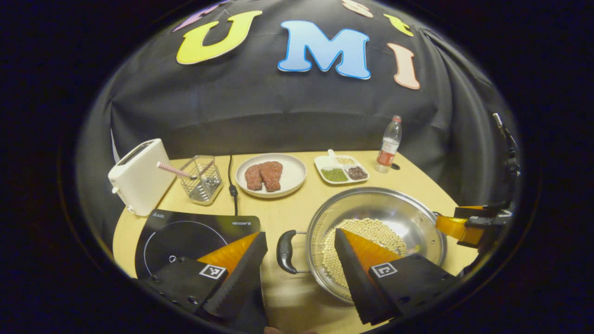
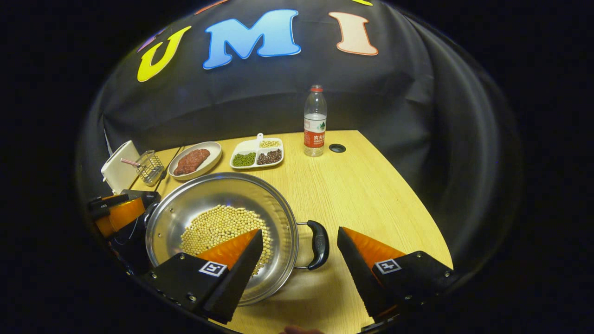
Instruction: First push the handle of the pot to place it horizontally, then grasp the pot with both hands and set it on the induction cooktop.
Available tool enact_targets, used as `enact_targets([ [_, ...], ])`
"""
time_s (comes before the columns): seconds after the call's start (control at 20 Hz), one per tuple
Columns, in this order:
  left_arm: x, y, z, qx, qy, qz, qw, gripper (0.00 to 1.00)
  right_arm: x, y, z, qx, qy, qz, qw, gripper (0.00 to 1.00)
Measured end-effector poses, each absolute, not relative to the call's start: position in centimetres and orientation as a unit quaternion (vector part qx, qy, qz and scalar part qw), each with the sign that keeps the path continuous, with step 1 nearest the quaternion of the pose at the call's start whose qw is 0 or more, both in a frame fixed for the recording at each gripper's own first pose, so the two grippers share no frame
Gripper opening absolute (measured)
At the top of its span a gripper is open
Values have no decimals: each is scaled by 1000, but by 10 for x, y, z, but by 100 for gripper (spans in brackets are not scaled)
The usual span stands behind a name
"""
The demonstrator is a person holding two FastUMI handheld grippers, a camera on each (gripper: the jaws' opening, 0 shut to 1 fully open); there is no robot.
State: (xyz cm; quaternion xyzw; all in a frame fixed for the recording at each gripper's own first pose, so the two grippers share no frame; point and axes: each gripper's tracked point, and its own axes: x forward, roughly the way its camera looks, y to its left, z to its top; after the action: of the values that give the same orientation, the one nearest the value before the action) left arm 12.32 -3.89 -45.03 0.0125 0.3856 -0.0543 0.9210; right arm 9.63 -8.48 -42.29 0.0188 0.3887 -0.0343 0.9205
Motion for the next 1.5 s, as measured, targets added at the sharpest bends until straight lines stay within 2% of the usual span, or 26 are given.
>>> enact_targets([
  [0.1, 126, -34, -469, 14, 401, -51, 914, 96, 100, -85, -430, 15, 392, -36, 919, 100],
  [0.75, 138, -40, -524, 35, 442, -58, 895, 99, 109, -100, -481, 35, 433, -58, 899, 100],
  [0.85, 138, -40, -528, 37, 448, -58, 892, 89, 110, -100, -487, 37, 434, -59, 898, 100],
  [0.9, 139, -41, -529, 37, 446, -57, 892, 78, 113, -97, -492, 46, 435, -53, 898, 97],
  [1.0, 140, -40, -530, 44, 444, -59, 893, 77, 114, -88, -497, 49, 438, -44, 896, 83],
  [1.1, 140, -39, -530, 45, 442, -58, 894, 76, 113, -88, -494, 53, 435, -46, 898, 77],
  [1.15, 140, -39, -529, 43, 439, -59, 895, 73, 116, -90, -492, 59, 428, -45, 901, 76],
  [1.35, 139, -38, -527, 36, 439, -59, 896, 71, 115, -85, -494, 68, 433, -49, 897, 70],
  [1.45, 137, -38, -525, 37, 438, -58, 896, 74, 113, -86, -494, 71, 436, -50, 896, 70],
  [1.5, 136, -38, -524, 39, 438, -58, 896, 70, 112, -86, -494, 71, 437, -51, 895, 69],
])
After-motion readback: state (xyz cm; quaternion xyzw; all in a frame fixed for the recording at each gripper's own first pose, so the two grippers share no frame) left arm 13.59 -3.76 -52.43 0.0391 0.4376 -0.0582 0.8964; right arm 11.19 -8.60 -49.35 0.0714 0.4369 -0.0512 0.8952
